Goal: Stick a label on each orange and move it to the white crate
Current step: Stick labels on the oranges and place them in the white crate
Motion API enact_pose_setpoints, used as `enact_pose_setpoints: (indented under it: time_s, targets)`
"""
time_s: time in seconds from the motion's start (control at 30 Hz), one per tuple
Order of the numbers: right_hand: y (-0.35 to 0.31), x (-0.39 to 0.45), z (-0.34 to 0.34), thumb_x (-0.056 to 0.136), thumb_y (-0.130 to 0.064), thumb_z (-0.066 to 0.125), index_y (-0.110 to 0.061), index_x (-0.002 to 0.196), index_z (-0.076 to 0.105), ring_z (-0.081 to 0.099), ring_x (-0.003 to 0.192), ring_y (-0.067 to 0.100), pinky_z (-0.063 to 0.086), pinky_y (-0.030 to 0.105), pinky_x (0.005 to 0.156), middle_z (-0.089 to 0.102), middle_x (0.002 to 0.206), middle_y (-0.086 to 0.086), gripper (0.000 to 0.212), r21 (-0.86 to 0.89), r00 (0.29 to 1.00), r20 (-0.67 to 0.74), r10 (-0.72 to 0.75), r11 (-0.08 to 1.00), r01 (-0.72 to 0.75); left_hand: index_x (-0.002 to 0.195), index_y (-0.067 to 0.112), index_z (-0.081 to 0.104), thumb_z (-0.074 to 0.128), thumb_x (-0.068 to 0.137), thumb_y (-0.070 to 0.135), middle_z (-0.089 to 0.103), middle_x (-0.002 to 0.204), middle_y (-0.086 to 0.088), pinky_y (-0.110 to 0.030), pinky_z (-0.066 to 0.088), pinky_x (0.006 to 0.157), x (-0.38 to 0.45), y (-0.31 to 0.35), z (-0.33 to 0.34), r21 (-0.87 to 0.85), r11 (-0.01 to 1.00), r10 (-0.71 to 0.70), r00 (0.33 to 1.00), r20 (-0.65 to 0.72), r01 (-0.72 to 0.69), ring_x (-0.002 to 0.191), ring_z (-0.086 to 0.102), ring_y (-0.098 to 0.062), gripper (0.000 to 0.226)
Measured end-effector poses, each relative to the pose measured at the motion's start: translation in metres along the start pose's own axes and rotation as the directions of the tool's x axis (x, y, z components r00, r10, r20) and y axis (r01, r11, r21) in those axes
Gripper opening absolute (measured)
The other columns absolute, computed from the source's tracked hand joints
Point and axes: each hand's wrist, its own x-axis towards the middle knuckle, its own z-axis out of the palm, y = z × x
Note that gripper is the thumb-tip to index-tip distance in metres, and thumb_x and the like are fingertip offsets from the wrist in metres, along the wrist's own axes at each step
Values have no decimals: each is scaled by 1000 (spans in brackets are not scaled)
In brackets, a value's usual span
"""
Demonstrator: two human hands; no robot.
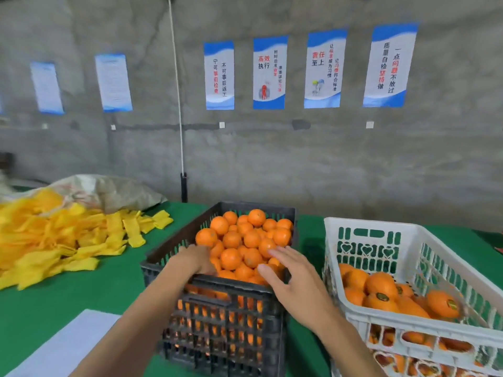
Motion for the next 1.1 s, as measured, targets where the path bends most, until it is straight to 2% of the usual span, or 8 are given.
enact_pose_setpoints:
  time_s: [0.1, 0.33, 0.4, 0.53, 0.67, 0.77, 0.93, 1.1]
  targets:
    - [-8, 17, 16, 98, -58, 55, -30, 143, 57, 39, 144, 9, 30, 36, 119, 50, 151, -10, 53, -15, 993, 115, 4, 1000, -2, 133, 6, 65, 67, 93, 39, 63, 136, -13, -44, 53, 99, 11, -16, -5, 170, 985, -53, 976, 212, 16, 124, 62, -33, 51]
    - [-5, 22, 27, 96, -62, 52, -34, 134, 65, 41, 140, 8, 29, 36, 120, 55, 144, -14, 48, -86, 991, 118, 57, 995, -47, 137, 13, 63, 63, 99, 44, 59, 138, -8, -37, 45, 89, 20, -15, -8, 257, 963, -150, 946, 287, 75, 130, 58, -29, 49]
    - [-4, 22, 28, 96, -62, 51, -34, 132, 66, 42, 139, 9, 29, 36, 119, 57, 143, -14, 48, -83, 992, 109, 64, 995, -55, 124, 11, 68, 67, 96, 37, 64, 128, -8, -38, 47, 85, 19, -19, -7, 212, 977, -78, 962, 263, 22, 112, 64, -30, 39]
    - [-3, 19, 25, 96, -65, 49, -35, 137, 60, 46, 135, 7, 36, 36, 116, 57, 141, -16, 52, 33, 993, 98, 72, 997, -76, 98, 25, 62, 82, 77, 33, 68, 105, -4, -40, 57, 86, 6, -25, -3, -256, 948, 154, 976, -153, -190, 95, 66, -23, 30]
    - [-4, 11, 17, 95, -74, 43, -41, 149, 44, 43, 129, -16, 39, 16, 108, 48, 139, -38, 64, 271, 996, 27, 86, 958, -90, 113, 40, 63, 87, 74, 40, 67, 116, 19, -28, 56, 87, -45, 17, 0, -469, 546, 213, 656, -724, -695, 108, 64, -4, 46]
    - [-4, -9, 4, 94, -75, 45, -45, 149, 42, 47, 123, -21, 42, 5, 98, 49, 130, -48, 63, 415, 988, -114, 108, 908, -52, 131, 38, 61, 85, 78, 42, 62, 130, 22, -24, 58, 90, -86, 63, 24, -491, 257, 267, 550, -791, -832, 123, 61, -4, 59]
    - [14, -82, -13, 92, -72, 51, -61, 141, 43, 54, 126, -7, 51, 17, 98, 50, 140, -36, 52, 427, 933, -296, 204, 902, -62, 151, 21, 47, 84, 85, 14, 46, 154, 14, -26, 42, 114, -120, 124, 94, -301, 304, 355, 401, -844, -904, 144, 43, -5, 77]
    - [52, -158, -10, 89, -74, 54, -64, 138, 45, 56, 128, -1, 55, 33, 101, 50, 141, -36, 51, 398, 903, -266, 338, 892, -217, 153, 31, 39, 71, 90, 35, 38, 157, 22, -17, 38, 114, -140, 156, 170, -359, 262, 455, 442, -773, -896, 145, 39, -1, 70]
